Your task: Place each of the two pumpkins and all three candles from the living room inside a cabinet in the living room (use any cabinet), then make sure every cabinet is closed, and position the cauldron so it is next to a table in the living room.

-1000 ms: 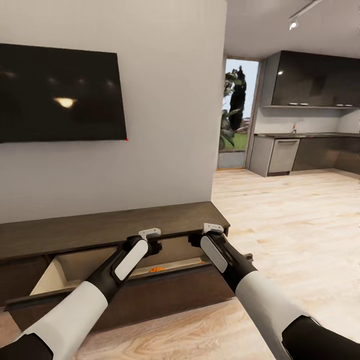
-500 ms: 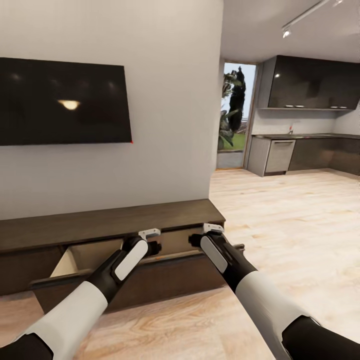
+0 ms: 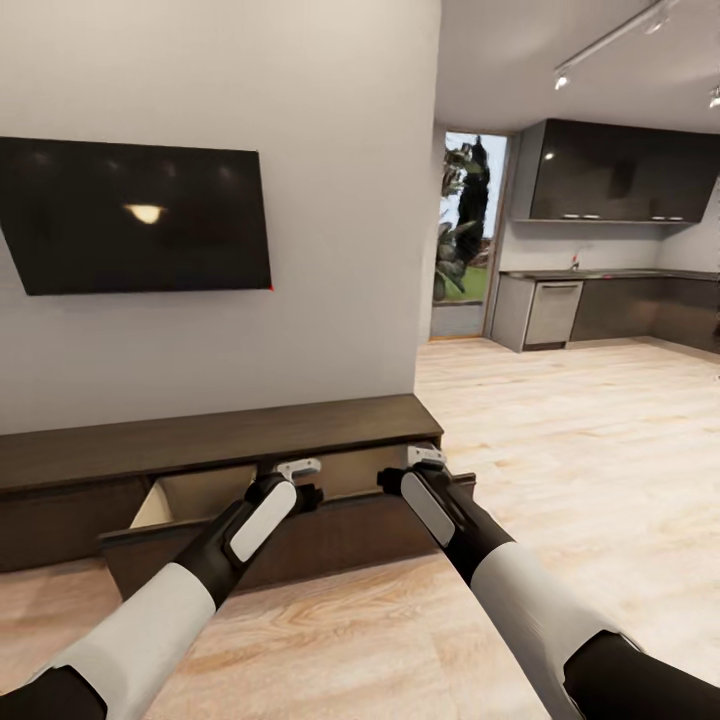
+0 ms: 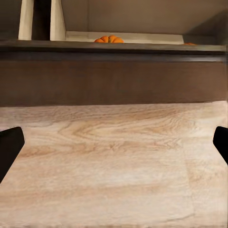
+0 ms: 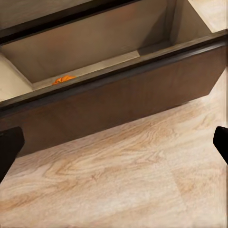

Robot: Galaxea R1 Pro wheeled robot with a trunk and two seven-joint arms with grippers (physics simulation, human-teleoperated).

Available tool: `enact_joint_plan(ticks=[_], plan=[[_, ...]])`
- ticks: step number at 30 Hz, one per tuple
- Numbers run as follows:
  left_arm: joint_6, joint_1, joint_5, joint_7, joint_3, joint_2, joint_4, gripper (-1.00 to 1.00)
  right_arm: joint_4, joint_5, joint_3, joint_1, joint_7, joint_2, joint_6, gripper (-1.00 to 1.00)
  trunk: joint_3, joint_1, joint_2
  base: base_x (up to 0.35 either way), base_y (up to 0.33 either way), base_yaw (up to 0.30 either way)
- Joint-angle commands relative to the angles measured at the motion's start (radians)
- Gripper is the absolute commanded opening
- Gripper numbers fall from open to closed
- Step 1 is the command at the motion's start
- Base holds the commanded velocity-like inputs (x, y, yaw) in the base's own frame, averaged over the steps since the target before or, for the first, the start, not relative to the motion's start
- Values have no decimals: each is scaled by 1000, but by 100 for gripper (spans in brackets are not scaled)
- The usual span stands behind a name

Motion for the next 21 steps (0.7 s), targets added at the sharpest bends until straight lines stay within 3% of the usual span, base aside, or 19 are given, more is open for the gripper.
enact_joint_plan(ticks=[1,8,21], plan=[[-1,-1,10,10,-2,1,3,100,-1,-9,4,-1,-9,-1,-1,100,2,-5,7,-164,0,0],[-9,8,4,3,-4,4,61,100,6,-8,4,-1,0,-1,-13,100,2,-5,7,-41,0,0],[-33,19,2,2,-5,25,66,100,11,-11,11,4,-1,-4,-66,100,2,-5,7,-2,0,0]])
